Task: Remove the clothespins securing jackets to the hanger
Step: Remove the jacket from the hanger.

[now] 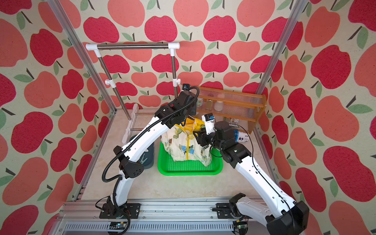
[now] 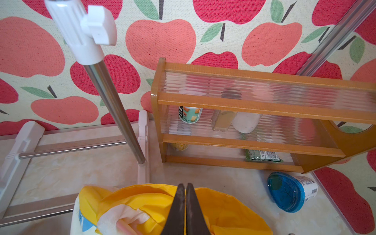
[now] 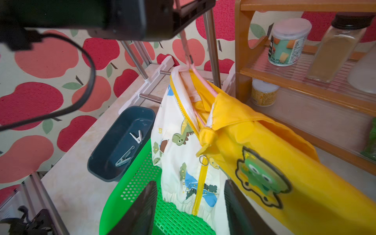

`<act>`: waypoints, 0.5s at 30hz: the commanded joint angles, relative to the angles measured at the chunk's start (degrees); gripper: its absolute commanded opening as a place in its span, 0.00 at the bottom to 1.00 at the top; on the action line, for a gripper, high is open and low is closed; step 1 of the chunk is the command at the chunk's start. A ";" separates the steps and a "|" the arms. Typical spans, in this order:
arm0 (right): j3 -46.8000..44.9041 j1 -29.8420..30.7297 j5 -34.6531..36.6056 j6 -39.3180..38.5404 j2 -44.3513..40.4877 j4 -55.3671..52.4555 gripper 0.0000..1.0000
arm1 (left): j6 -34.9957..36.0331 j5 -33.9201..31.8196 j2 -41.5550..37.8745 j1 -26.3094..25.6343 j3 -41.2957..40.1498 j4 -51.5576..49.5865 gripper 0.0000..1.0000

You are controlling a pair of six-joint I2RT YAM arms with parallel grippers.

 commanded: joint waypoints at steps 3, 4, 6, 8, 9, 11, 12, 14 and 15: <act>0.13 0.31 7.45 2.18 3.15 8.97 0.55 | -1.70 -2.09 -5.42 -0.61 -2.99 -1.06 0.00; 0.13 0.54 8.76 2.73 3.75 9.67 0.55 | -1.96 -2.21 -5.94 -0.73 -3.57 -0.99 0.00; -0.06 0.55 9.65 3.27 4.83 11.15 0.55 | -2.46 -2.37 -6.55 -0.95 -4.39 -0.90 0.00; 0.57 0.55 9.27 4.11 6.20 11.06 0.55 | -2.76 -2.58 -6.84 -1.19 -4.42 -1.10 0.00; 1.15 0.74 9.72 4.79 7.01 10.29 0.55 | -2.88 -3.05 -6.94 -1.34 -4.42 -1.19 0.00; 2.07 1.52 10.89 5.47 8.49 9.20 0.54 | -3.14 -2.86 -7.12 -1.52 -4.42 -1.19 0.00; 2.23 1.92 11.76 5.75 9.06 9.12 0.55 | -3.53 -2.76 -7.13 -1.66 -4.42 -1.26 0.00; 2.33 2.40 13.04 6.07 10.07 9.51 0.54 | -3.98 -2.21 -7.15 -1.87 -4.33 -1.45 0.00; 2.48 2.72 14.13 6.44 10.47 9.62 0.54 | -4.19 -2.21 -7.15 -2.03 -4.27 -1.65 0.00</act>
